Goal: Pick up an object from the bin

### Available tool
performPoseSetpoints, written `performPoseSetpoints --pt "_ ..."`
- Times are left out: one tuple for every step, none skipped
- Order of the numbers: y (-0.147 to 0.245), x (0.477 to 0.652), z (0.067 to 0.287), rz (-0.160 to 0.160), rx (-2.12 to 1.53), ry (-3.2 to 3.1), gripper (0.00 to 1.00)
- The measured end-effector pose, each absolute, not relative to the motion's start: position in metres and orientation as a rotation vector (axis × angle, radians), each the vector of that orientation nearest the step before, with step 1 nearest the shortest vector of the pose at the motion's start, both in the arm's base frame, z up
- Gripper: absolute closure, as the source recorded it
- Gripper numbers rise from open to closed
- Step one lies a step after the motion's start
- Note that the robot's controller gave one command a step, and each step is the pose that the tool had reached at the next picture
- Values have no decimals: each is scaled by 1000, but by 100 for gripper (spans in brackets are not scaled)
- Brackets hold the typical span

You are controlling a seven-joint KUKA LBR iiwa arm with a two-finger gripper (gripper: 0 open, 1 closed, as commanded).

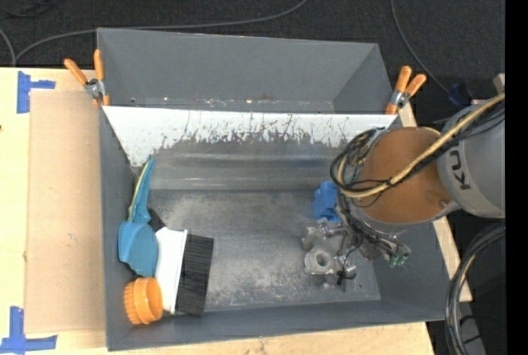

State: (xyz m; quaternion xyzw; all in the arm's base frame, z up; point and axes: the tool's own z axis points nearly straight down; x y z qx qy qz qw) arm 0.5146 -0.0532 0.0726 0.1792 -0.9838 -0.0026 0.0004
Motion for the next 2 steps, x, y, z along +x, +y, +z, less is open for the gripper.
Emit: performPoseSetpoints --pt "-53 515 73 -8 560 -3091 100" --pt "-68 499 170 -13 588 -3079 100"
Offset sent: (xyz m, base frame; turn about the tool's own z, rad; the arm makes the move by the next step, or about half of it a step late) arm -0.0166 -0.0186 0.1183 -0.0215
